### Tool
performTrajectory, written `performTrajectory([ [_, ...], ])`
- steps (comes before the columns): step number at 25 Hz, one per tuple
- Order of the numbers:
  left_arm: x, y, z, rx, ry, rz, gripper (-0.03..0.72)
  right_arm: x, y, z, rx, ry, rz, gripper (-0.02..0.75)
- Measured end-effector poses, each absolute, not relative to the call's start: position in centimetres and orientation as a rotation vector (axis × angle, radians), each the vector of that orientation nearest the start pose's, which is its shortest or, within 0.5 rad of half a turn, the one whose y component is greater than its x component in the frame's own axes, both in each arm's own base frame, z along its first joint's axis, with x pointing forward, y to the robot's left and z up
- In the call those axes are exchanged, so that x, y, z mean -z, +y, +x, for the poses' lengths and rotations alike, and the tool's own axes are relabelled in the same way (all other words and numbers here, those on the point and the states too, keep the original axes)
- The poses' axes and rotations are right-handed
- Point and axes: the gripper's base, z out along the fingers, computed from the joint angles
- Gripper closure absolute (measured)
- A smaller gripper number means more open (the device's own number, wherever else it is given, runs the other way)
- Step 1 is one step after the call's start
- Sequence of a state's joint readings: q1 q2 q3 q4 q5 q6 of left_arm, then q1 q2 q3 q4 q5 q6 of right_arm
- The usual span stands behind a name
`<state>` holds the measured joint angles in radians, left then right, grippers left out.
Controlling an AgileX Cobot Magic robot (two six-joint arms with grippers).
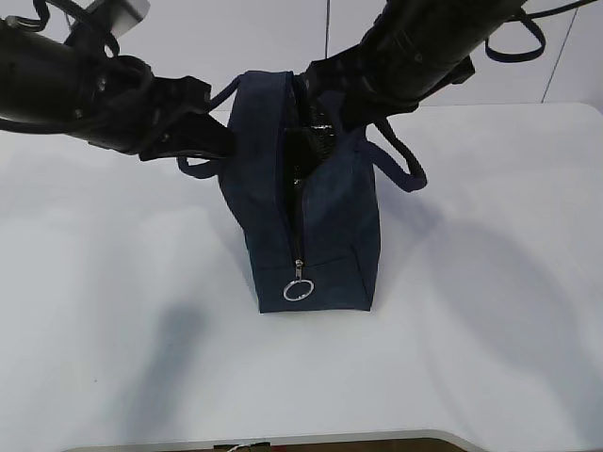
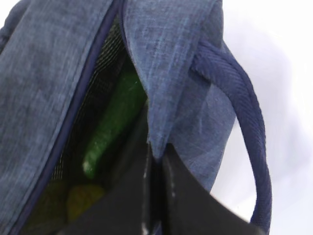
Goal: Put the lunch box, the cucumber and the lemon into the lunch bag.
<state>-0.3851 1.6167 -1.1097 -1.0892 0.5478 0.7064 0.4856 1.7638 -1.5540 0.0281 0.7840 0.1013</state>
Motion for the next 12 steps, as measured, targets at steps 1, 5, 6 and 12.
performTrajectory([
  [1, -26.9, -17.1, 31.0, 0.909, 2.311, 0.350, 0.678, -31.1, 18.9, 35.3, -0.286, 2.446, -0.458, 0.727],
  [5, -26.9, -17.2, 30.8, 0.906, 2.306, 0.398, 0.678, -30.4, 18.9, 35.5, -0.295, 2.414, -0.450, 0.727],
  [6, -26.9, -17.2, 30.8, 0.902, 2.303, 0.403, 0.678, -30.2, 18.9, 35.5, -0.297, 2.405, -0.448, 0.727],
  [12, -27.0, -16.9, 31.3, 0.846, 2.273, 0.377, 0.678, -28.7, 18.9, 35.5, -0.309, 2.377, -0.436, 0.728],
])
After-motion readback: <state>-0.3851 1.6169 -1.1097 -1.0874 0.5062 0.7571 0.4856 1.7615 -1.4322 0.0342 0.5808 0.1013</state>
